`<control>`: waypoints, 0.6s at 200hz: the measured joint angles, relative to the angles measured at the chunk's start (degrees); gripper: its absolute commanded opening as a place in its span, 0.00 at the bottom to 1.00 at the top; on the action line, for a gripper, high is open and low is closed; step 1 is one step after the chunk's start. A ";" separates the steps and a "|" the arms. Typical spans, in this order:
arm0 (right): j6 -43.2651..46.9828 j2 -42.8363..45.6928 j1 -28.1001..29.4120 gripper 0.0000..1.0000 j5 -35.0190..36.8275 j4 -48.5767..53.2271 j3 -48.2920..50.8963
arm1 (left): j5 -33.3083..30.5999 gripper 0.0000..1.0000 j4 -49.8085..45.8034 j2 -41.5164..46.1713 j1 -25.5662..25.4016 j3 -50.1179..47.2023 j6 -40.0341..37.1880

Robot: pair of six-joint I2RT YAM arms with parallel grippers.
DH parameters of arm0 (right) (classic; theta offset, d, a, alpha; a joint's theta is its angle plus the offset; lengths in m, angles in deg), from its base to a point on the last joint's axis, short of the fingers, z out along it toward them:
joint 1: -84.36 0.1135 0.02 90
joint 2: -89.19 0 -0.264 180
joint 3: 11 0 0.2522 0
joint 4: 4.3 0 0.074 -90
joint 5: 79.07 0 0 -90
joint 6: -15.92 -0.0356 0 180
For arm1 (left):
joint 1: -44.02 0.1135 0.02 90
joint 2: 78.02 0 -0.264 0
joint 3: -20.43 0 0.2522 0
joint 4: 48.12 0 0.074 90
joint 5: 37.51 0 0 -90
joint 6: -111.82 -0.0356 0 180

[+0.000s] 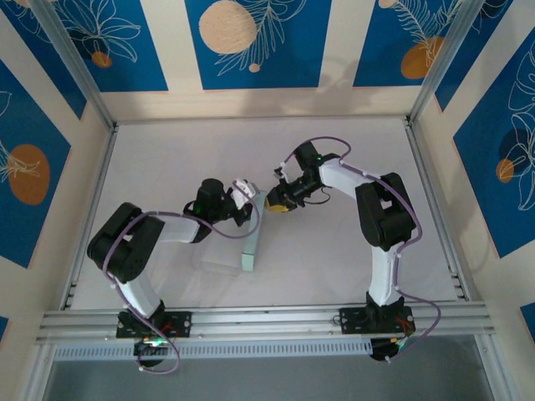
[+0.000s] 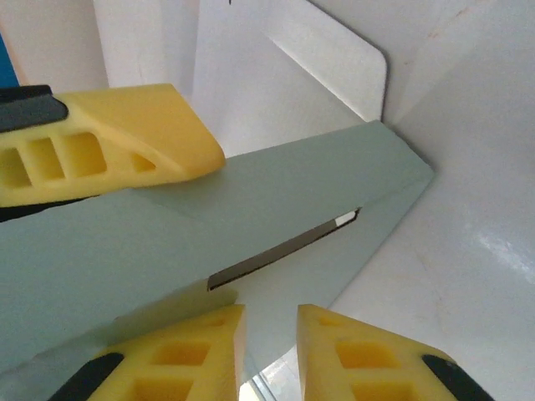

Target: Fold the paper box

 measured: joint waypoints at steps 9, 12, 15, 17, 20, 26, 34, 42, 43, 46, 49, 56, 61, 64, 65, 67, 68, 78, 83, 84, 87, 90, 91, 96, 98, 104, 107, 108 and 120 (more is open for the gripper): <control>0.07 -0.11 0.00 0.25 0.22 0.39 -0.26 | 0.46 0.14 0.07 -0.11 0.26 0.07 0.24; 0.09 -0.11 0.00 0.25 0.26 0.42 -0.26 | 0.46 0.12 0.09 -0.13 0.37 0.07 0.61; 0.09 -0.13 0.00 0.25 0.28 0.55 -0.28 | 0.59 0.10 0.13 -0.13 0.44 0.07 0.39; 0.07 -0.13 0.00 0.25 0.35 0.63 -0.31 | 0.61 0.08 0.15 -0.13 0.48 0.04 0.79; 0.07 -0.13 -0.02 0.25 0.44 0.72 -0.33 | 0.61 0.06 0.22 -0.13 0.52 0.04 0.61; 0.07 -0.13 -0.02 0.25 0.68 0.92 -0.44 | 0.66 0.03 0.31 -0.13 0.59 -0.07 1.01; 0.02 -0.13 -0.07 0.25 0.94 1.01 -0.52 | 0.59 0.00 0.76 -0.11 0.63 -0.44 1.03; -0.07 -0.11 -0.22 0.25 1.16 0.98 -0.55 | 0.55 0.00 1.70 -0.09 0.63 -0.94 1.31; -0.09 -0.11 -0.22 0.25 1.16 0.98 -0.55 | 0.55 0.00 1.75 -0.09 0.63 -0.98 1.40; -0.15 -0.11 -0.28 0.25 1.29 0.98 -0.55 | 0.37 0.00 2.01 -0.09 0.61 -1.20 1.44; -0.17 -0.09 -0.33 0.25 1.29 0.98 -0.55 | 0.37 0.00 2.51 -0.09 0.59 -1.49 1.51; -0.35 -0.09 -0.42 0.26 1.46 0.83 -0.55 | 0.17 0.00 3.28 -0.07 0.57 -1.95 1.64; -0.44 -0.09 -0.48 0.27 1.57 0.74 -0.55 | -0.07 0.00 3.74 -0.07 0.52 -2.25 1.68; -0.61 -0.09 -0.50 0.28 1.57 0.66 -0.55 | -0.20 0.00 3.98 -0.04 0.48 -2.43 1.70; -0.70 -0.09 -0.52 0.28 1.60 0.63 -0.55 | -0.26 0.00 4.04 -0.02 0.46 -2.45 1.70; -0.76 -0.09 -0.57 0.28 1.64 0.59 -0.55 | -0.44 0.00 4.20 0.02 0.46 -2.56 1.70; -0.74 -0.09 -0.57 0.29 1.68 0.59 -0.55 | -0.52 0.00 4.24 0.02 0.44 -2.60 1.70; -1.18 -0.04 -0.66 0.31 1.79 0.33 -0.52 | -1.46 0.00 4.96 0.22 0.15 -3.06 1.99; -1.46 0.02 -0.76 0.33 1.95 0.28 -0.52 | -2.14 0.00 5.31 0.39 -0.07 -3.32 2.19; -1.51 0.02 -0.76 0.34 1.95 0.26 -0.52 | -2.27 0.00 5.40 0.46 -0.11 -3.41 2.21; -1.70 0.02 -0.79 0.36 1.97 0.28 -0.52 | -2.62 0.00 5.51 0.61 -0.22 -3.54 2.36; -1.70 0.09 -0.85 0.39 1.95 0.26 -0.52 | -2.86 0.00 5.62 0.74 -0.33 -3.65 2.49; -1.70 0.09 -0.85 0.39 1.97 0.26 -0.52 | -2.95 0.00 5.66 0.79 -0.37 -3.69 2.54; -1.88 0.13 -0.90 0.41 1.95 0.26 -0.52 | -3.34 0.00 5.86 0.94 -0.52 -3.82 2.62; -1.88 0.15 -0.90 0.41 1.95 0.26 -0.52 | -3.50 0.00 5.88 0.96 -0.55 -3.85 2.67; -1.92 0.22 -0.94 0.42 1.95 0.22 -0.52 | -3.89 0.00 5.99 1.03 -0.66 -3.89 2.99; -2.10 0.24 -0.94 0.43 1.97 0.15 -0.52 | -4.09 0.00 6.10 1.05 -0.70 -3.91 3.04; -2.16 0.24 -0.94 0.43 1.99 0.15 -0.52 | -4.22 0.00 6.16 1.07 -0.74 -3.93 3.06; -2.95 0.42 -1.38 0.43 3.04 -0.11 -0.50 | -8.02 0.00 7.48 2.01 -1.97 -5.38 3.67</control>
